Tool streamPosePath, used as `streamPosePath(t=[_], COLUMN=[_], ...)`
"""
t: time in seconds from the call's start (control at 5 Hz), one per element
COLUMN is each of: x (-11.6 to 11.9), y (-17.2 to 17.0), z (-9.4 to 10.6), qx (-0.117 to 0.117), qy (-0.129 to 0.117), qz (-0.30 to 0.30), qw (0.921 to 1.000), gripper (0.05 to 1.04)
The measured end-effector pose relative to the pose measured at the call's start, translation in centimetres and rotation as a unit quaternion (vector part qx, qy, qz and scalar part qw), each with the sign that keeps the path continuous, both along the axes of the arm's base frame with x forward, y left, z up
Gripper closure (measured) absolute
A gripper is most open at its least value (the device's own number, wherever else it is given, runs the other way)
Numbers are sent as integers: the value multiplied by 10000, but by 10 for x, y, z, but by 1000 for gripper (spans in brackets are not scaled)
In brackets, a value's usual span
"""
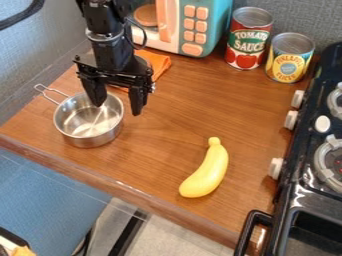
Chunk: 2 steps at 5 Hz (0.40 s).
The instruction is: The robot arm move the cover of silver pot into the right side of the table
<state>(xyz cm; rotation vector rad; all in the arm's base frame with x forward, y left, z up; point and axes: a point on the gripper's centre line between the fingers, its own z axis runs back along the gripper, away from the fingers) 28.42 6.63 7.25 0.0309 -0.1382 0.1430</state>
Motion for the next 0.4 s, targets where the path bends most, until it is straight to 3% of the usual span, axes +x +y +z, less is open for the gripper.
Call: streamPosePath(t=[0.2,0.4], x=[-2,18], y=[-1,3], z=[-8,-2], qx=[-48,-41], qy=[146,54], qz=[16,32], qw=[9999,10000], gripper=[83,83])
